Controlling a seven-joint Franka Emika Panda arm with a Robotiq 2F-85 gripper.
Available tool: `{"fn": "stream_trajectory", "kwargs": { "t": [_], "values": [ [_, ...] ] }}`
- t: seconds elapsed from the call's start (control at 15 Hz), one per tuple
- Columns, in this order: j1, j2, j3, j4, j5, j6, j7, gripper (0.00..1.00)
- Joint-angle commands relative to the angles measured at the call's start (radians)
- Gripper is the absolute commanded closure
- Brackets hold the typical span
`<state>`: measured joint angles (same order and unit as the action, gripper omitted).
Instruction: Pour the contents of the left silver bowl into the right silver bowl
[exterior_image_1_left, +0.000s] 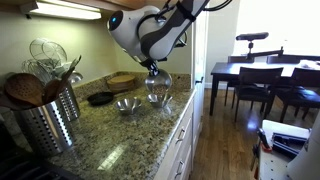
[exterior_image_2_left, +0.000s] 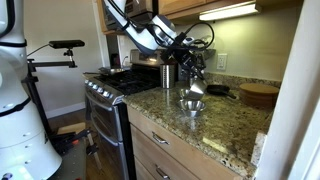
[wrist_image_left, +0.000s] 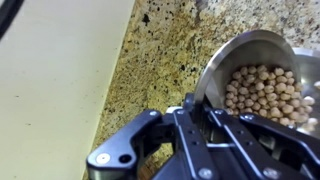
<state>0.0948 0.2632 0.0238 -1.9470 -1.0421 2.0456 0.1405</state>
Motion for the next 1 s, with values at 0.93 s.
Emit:
{"fn": "stream_trajectory", "kwargs": {
  "t": [0.93],
  "values": [
    [0.024, -0.058, 0.044, -0.142, -0.270, -0.088, 0.217, 0.92]
  ]
}}
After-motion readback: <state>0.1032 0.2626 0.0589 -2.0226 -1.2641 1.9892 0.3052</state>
